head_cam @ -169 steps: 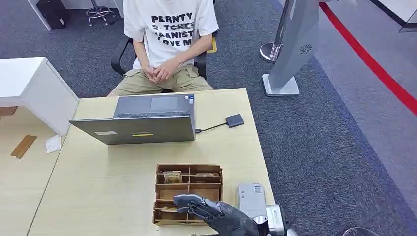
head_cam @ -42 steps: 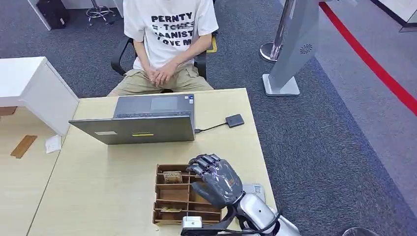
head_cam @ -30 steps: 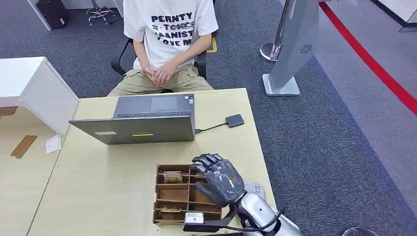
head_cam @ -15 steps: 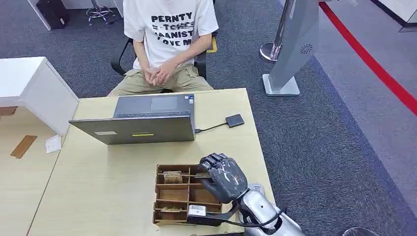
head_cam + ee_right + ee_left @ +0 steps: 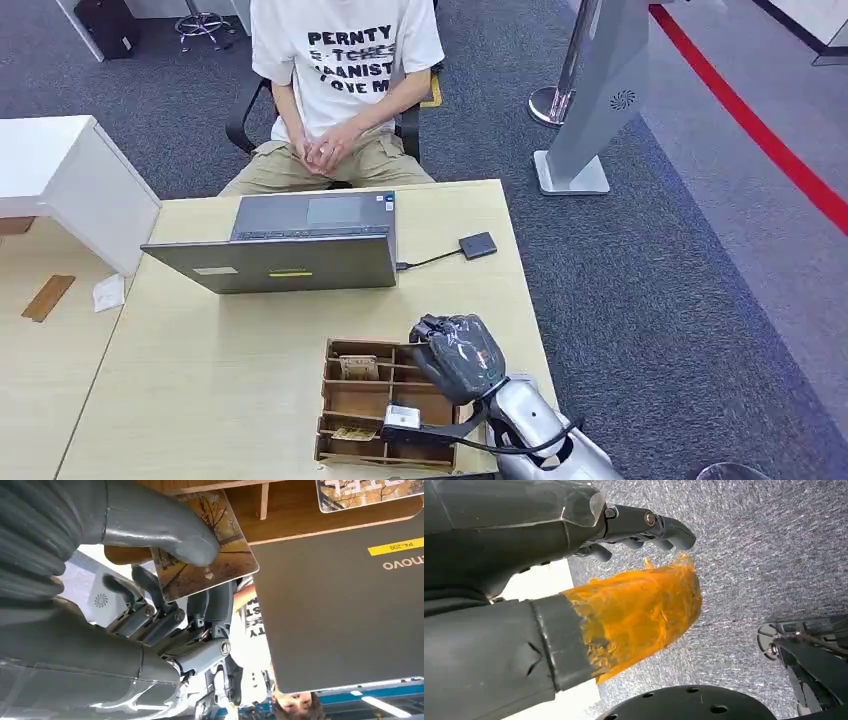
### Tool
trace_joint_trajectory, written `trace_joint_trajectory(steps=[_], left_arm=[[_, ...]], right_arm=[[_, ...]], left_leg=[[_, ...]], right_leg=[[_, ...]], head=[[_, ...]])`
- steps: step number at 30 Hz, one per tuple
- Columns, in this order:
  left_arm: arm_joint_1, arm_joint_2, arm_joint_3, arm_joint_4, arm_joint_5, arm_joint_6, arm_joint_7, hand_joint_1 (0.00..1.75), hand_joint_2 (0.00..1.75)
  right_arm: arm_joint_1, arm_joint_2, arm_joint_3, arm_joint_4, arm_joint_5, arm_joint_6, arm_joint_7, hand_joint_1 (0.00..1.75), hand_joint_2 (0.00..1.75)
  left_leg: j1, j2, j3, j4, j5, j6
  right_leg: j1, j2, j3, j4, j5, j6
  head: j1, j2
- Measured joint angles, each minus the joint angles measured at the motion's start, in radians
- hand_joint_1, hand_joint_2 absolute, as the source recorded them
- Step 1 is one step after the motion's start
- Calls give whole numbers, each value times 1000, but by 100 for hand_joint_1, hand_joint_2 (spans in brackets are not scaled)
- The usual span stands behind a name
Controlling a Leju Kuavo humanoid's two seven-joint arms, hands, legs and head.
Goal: Pass the card to the sensor for recognition and then transmit it.
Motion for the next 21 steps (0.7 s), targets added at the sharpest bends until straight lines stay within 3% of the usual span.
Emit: trace_joint_trajectory(steps=[13, 21], left_arm=[[0, -2, 2, 0, 1, 0, 0, 0, 0], [0, -2, 10, 0, 2, 6, -8, 0, 0]], right_arm=[[9, 5, -15, -7, -43, -6, -26, 175, 175], [99, 37, -101, -146, -362, -54, -213, 175, 175]], left_leg=[[0, 0, 0, 0, 0, 0], [0, 0, 0, 0, 0, 0]], right_leg=[[0, 0, 0, 0, 0, 0], [0, 0, 0, 0, 0, 0]], head=[[0, 0], [0, 0]])
